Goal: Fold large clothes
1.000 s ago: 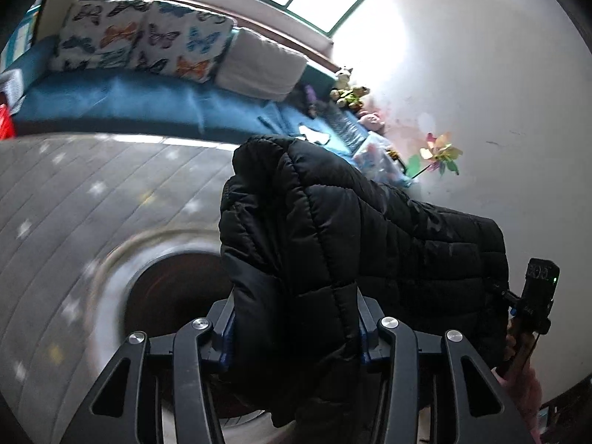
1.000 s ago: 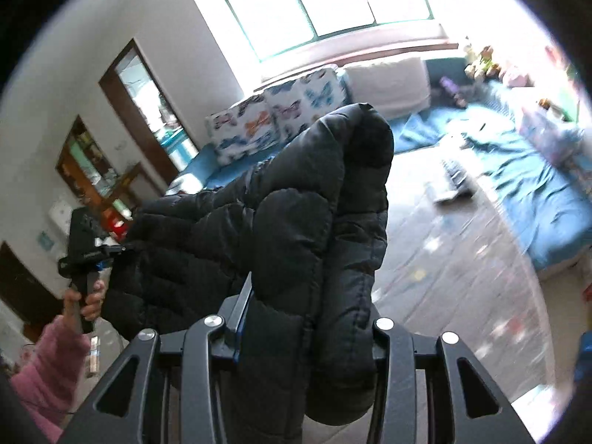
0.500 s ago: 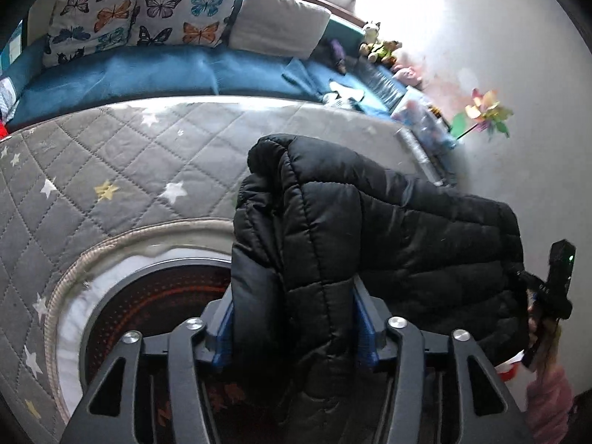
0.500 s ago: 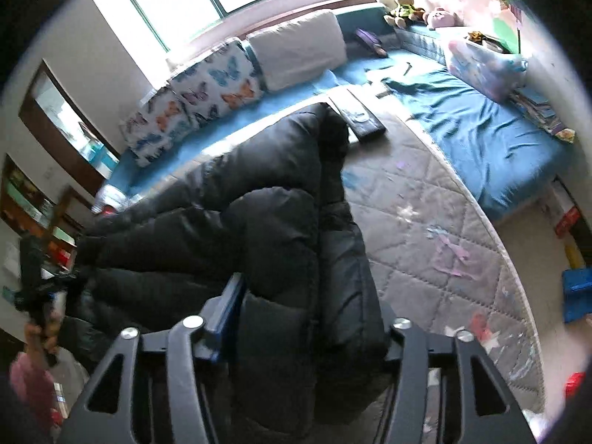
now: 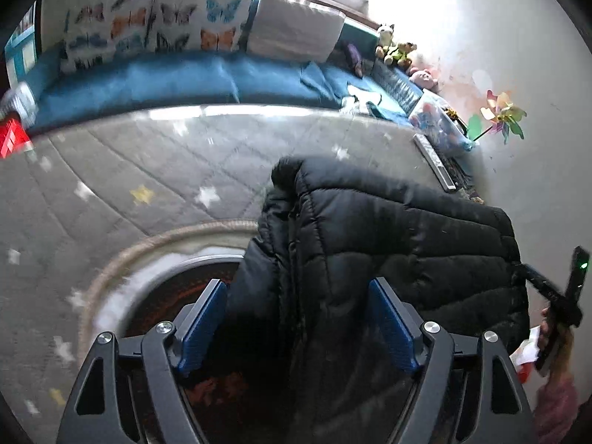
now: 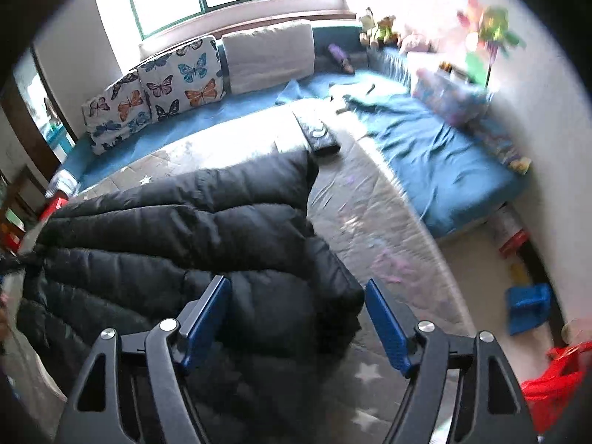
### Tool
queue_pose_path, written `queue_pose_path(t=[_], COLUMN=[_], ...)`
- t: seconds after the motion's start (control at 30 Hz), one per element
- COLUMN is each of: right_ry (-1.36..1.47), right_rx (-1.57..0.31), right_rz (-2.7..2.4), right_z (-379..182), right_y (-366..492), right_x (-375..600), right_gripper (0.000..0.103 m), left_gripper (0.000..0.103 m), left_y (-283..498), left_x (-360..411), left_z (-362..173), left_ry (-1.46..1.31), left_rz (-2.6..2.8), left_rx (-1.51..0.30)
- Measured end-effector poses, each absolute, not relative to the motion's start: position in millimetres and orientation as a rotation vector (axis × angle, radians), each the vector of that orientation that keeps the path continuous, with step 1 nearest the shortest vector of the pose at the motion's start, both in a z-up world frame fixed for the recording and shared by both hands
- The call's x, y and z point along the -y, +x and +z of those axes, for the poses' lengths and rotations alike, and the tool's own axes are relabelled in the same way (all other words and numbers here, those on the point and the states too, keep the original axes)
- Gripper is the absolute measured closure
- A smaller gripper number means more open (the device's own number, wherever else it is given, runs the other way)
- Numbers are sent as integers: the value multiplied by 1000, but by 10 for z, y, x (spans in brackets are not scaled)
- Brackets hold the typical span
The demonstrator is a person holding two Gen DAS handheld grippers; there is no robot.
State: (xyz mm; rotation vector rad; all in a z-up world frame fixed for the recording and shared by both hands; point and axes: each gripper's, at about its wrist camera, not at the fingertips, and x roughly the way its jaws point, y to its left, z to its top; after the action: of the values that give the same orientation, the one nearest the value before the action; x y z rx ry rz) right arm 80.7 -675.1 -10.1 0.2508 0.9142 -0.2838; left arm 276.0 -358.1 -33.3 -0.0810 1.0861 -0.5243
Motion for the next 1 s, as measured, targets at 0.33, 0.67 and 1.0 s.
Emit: queue_pose_path(t=[0.33, 0.67, 1.0], right_ry=[203, 105, 74], right_rx=[-889, -1036, -1017], right_rz=[-138, -97, -102], right_z=[95, -517, -519], right_y=[673, 765, 718], right_x=[6108, 5807, 5811], right_gripper=[22, 22, 22], left_gripper=[22, 27, 25], left_y=[1938, 1742, 1687], left_x=[3731, 4023, 4065], left_z=[132, -522, -888], left_ry=[-33, 78, 134], left_rz=[-630, -636, -605], left_rx=[-978, -1045, -1043])
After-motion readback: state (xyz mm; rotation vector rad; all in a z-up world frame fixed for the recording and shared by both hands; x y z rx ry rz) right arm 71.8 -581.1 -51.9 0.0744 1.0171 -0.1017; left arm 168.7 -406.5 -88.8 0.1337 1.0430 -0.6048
